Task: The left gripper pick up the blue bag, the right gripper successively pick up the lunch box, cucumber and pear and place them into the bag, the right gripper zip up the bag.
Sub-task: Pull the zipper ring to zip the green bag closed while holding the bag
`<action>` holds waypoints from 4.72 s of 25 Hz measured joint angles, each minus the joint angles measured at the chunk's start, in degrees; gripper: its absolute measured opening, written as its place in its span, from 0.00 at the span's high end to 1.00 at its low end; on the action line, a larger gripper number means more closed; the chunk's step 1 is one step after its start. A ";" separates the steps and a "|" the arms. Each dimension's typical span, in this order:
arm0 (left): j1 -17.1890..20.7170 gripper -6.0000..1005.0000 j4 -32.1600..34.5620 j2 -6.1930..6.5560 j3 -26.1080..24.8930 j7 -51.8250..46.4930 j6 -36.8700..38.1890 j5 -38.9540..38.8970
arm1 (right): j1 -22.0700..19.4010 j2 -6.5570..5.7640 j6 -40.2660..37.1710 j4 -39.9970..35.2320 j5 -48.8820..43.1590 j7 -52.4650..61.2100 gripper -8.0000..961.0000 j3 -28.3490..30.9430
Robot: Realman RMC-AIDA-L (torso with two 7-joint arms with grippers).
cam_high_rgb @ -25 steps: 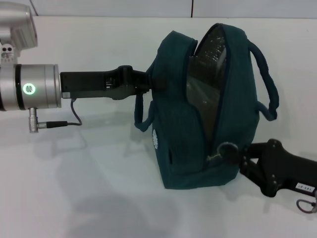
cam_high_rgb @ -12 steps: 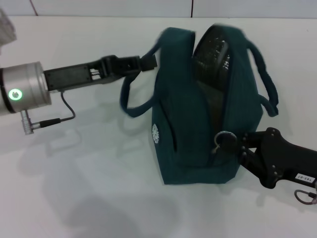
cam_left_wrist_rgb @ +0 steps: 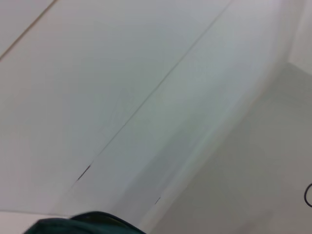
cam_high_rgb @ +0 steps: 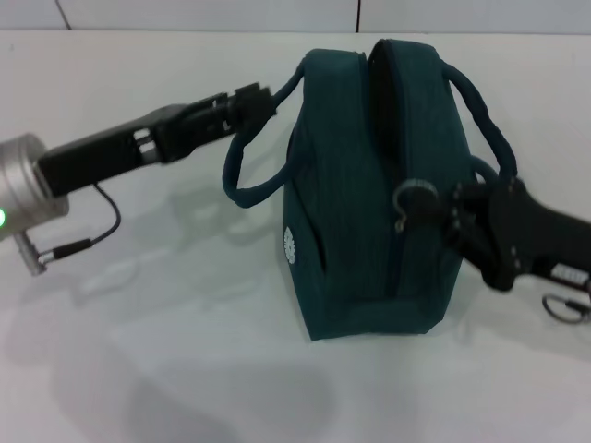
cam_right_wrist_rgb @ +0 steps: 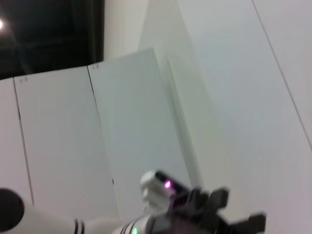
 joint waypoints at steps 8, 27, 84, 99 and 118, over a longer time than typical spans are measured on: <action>4.96 0.28 -4.79 0.16 -0.20 14.62 2.60 -2.90 | 2.78 0.00 0.11 -0.11 8.81 0.20 0.98 0.14; 8.18 0.14 -13.65 -0.27 -0.20 32.18 -1.33 -3.62 | 16.27 0.00 9.56 1.28 8.86 2.53 0.98 -2.62; -1.56 0.94 -16.84 1.64 6.98 33.90 1.13 8.18 | 11.70 0.00 21.37 -3.01 13.34 6.77 0.98 -2.40; 4.86 0.91 -14.19 1.75 -6.22 33.04 -1.92 7.08 | 11.70 0.00 25.90 -2.61 16.94 12.28 0.98 -2.05; 2.13 0.56 8.40 -0.12 -3.70 17.81 -3.84 4.73 | 11.41 0.00 27.00 -2.38 21.01 12.82 0.98 -1.95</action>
